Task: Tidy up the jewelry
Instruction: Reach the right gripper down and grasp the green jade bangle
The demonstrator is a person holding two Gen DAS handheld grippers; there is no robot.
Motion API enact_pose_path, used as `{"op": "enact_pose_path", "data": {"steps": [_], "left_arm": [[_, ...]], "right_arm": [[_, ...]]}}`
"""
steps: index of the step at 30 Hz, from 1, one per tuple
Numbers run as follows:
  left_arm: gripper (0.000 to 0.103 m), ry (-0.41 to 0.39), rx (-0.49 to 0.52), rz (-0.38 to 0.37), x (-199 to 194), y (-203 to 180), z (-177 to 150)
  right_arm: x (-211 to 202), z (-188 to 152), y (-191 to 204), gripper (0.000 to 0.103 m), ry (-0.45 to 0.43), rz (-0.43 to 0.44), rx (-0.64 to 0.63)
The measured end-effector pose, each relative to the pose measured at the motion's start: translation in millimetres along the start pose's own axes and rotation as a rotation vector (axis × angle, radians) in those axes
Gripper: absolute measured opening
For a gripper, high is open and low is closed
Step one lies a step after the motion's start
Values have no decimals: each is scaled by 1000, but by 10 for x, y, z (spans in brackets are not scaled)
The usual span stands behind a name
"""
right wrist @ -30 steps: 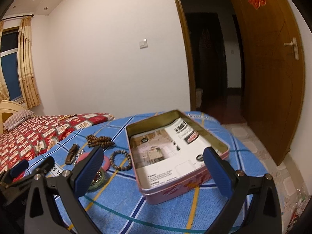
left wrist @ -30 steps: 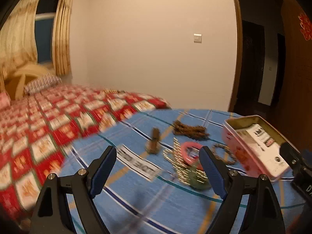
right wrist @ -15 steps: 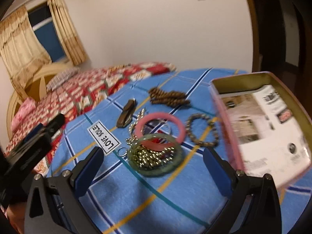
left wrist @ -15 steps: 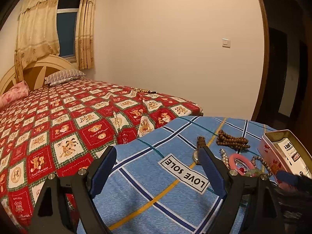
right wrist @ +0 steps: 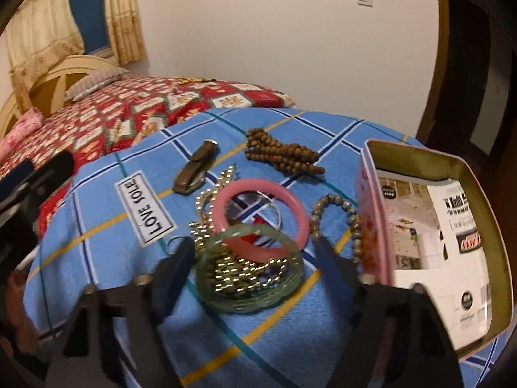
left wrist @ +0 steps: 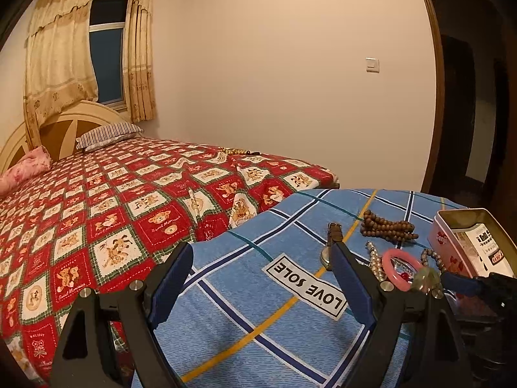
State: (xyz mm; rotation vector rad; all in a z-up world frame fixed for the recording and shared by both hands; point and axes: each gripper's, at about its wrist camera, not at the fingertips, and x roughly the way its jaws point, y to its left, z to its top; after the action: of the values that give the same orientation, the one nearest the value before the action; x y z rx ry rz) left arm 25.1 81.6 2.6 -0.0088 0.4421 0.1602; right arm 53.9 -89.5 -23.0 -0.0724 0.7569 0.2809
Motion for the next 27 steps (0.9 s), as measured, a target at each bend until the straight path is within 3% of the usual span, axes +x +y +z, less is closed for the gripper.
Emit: {"op": "enact_pose_path", "data": {"steps": [3, 6, 7, 14, 16, 18, 20, 23, 26, 27], "left_arm": [[86, -1, 12, 5, -5, -25, -5], [86, -3, 26, 10, -7, -46, -5], [86, -4, 30, 11, -8, -53, -5], [86, -6, 22, 7, -11, -39, 1], [86, -7, 13, 4, -13, -22, 4], [86, -4, 10, 3, -6, -16, 5], [86, -5, 10, 1, -8, -18, 5], [86, -11, 11, -3, -18, -18, 4], [86, -11, 11, -5, -21, -18, 4], [86, -12, 9, -5, -25, -18, 6]], "right_arm": [[-97, -48, -70, 35, -24, 34, 23], [-188, -94, -196, 17, -50, 81, 83], [-220, -109, -228, 16, -58, 90, 98], [-474, -182, -231, 15, -140, 194, 135], [-482, -213, -187, 21, -137, 214, 146], [-464, -252, -140, 59, -118, 226, 152], [-467, -260, -62, 66, -117, 180, 112], [-381, -230, 2, 64, -79, 149, 74], [-332, -190, 138, 42, -59, 146, 1], [-323, -189, 173, 40, -55, 134, -23]]}}
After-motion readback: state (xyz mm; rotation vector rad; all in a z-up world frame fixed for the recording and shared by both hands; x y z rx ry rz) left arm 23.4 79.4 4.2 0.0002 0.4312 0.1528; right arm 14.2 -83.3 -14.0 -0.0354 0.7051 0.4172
